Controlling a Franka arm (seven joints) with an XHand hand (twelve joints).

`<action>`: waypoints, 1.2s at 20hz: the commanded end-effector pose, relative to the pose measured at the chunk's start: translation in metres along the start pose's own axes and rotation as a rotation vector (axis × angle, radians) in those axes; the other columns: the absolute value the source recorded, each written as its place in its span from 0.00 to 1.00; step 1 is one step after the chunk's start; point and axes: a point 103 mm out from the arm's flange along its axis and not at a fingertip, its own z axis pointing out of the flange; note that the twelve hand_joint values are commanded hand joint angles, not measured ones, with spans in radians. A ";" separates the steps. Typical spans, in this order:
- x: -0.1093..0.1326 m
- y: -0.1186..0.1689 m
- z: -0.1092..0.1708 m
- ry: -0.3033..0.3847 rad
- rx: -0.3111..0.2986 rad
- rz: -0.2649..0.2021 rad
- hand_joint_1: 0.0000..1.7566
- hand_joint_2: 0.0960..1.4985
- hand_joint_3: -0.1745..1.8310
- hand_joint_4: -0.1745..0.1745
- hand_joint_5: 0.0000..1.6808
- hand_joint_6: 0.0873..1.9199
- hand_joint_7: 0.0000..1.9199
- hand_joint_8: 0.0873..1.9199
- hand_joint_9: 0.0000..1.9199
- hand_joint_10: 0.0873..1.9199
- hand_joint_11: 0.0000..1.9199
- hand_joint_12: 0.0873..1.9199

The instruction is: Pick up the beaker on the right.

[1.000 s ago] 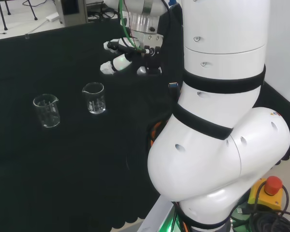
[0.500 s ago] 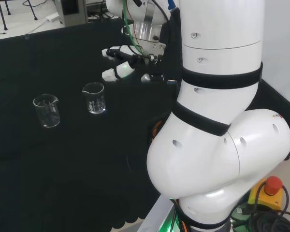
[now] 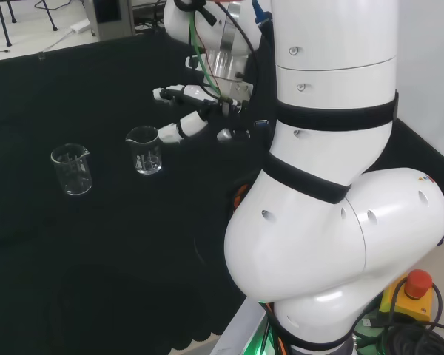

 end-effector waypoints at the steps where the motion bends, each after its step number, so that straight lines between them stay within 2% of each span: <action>1: 0.001 0.009 0.014 0.022 -0.003 0.007 0.45 0.34 0.30 0.43 0.07 0.00 0.00 0.23 0.05 0.31 0.00 0.37; 6: -0.001 0.018 0.025 0.037 0.025 0.003 0.46 0.33 0.33 0.43 0.06 0.00 0.01 0.23 0.05 0.31 0.00 0.36; 10: -0.004 0.021 0.034 0.064 0.031 -0.007 0.46 0.30 0.37 0.43 0.04 0.00 0.03 0.24 0.09 0.31 0.00 0.41; 17: -0.009 0.027 0.046 0.145 0.038 -0.019 0.47 0.29 0.38 0.41 0.04 0.00 0.05 0.25 0.12 0.31 0.00 0.47; 24: -0.004 0.031 0.056 0.216 0.060 -0.057 0.47 0.28 0.39 0.40 0.05 0.00 0.05 0.25 0.12 0.30 0.00 0.48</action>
